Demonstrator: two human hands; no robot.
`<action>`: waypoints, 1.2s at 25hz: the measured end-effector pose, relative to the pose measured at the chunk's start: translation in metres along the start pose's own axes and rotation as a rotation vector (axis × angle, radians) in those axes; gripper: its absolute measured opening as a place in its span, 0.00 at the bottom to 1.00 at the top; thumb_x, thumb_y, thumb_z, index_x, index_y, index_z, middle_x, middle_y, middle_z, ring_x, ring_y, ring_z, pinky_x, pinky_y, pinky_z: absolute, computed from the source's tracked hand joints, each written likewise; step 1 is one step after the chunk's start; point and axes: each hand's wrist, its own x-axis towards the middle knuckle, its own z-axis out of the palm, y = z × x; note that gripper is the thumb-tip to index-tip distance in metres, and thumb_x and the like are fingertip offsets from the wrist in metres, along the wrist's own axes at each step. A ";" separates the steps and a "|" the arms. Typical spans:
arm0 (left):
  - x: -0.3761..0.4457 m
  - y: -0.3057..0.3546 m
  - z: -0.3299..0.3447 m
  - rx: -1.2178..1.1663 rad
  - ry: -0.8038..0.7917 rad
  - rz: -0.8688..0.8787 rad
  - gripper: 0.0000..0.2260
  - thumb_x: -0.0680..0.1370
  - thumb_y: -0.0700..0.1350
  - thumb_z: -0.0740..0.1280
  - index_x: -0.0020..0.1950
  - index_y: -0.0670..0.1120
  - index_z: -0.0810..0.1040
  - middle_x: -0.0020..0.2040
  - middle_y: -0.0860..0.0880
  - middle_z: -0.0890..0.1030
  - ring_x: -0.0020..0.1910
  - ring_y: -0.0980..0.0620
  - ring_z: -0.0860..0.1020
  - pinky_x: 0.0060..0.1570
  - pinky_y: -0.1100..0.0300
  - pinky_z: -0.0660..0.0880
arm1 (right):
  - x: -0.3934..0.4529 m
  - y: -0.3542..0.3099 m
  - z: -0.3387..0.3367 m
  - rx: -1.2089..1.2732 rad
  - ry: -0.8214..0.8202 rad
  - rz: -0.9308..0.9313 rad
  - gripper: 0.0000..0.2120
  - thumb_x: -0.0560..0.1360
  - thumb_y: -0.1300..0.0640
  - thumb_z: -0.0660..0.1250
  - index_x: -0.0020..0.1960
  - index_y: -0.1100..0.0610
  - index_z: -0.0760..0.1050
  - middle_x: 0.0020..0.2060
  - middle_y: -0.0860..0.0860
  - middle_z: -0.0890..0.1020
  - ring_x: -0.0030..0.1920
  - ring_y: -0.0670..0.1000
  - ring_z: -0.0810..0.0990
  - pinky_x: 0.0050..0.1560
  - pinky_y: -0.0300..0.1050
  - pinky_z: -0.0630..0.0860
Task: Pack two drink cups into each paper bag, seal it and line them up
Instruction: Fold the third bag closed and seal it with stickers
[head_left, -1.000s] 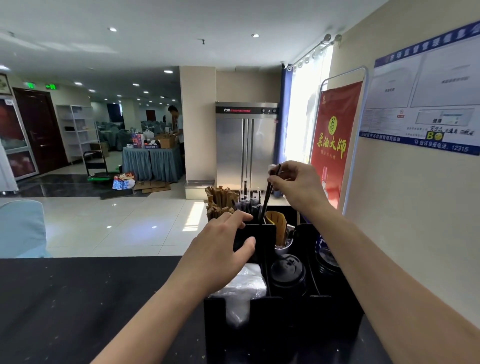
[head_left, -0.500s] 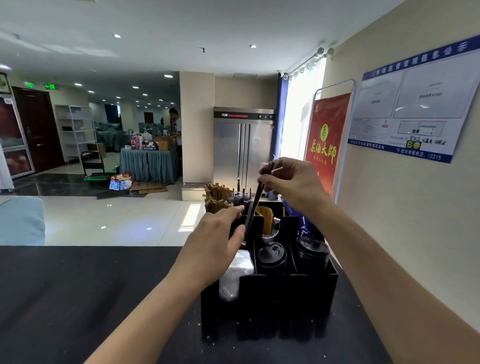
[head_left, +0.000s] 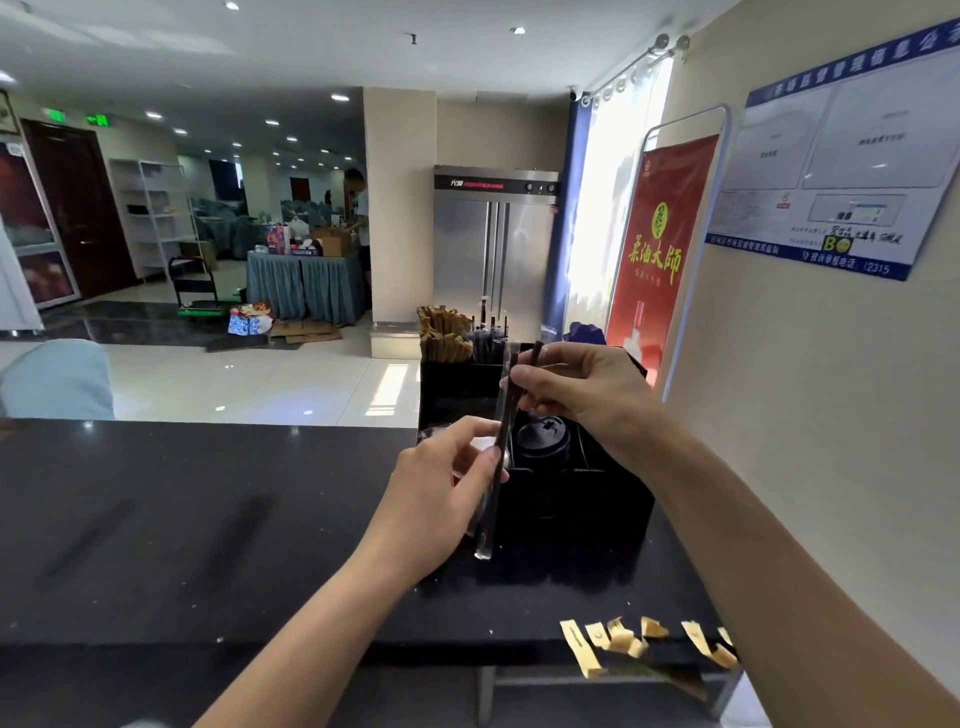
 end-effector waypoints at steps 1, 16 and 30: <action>-0.005 0.001 0.000 -0.021 -0.003 -0.010 0.09 0.83 0.51 0.64 0.61 0.61 0.77 0.41 0.59 0.84 0.36 0.58 0.81 0.36 0.61 0.78 | -0.005 0.003 0.002 0.011 -0.005 0.006 0.07 0.74 0.59 0.76 0.51 0.59 0.84 0.46 0.57 0.88 0.40 0.50 0.86 0.40 0.38 0.82; -0.071 -0.013 0.009 -0.031 -0.033 -0.073 0.04 0.84 0.49 0.62 0.52 0.54 0.75 0.39 0.55 0.83 0.37 0.57 0.80 0.34 0.64 0.74 | -0.085 0.034 0.045 -0.037 -0.008 0.049 0.13 0.78 0.61 0.72 0.61 0.63 0.80 0.45 0.57 0.87 0.41 0.49 0.84 0.45 0.40 0.82; -0.164 -0.028 -0.003 0.058 -0.075 -0.152 0.03 0.83 0.50 0.63 0.53 0.54 0.76 0.44 0.55 0.80 0.47 0.54 0.79 0.48 0.55 0.78 | -0.154 0.066 0.038 0.057 0.211 -0.088 0.06 0.79 0.63 0.69 0.55 0.61 0.81 0.44 0.55 0.87 0.40 0.52 0.84 0.45 0.45 0.80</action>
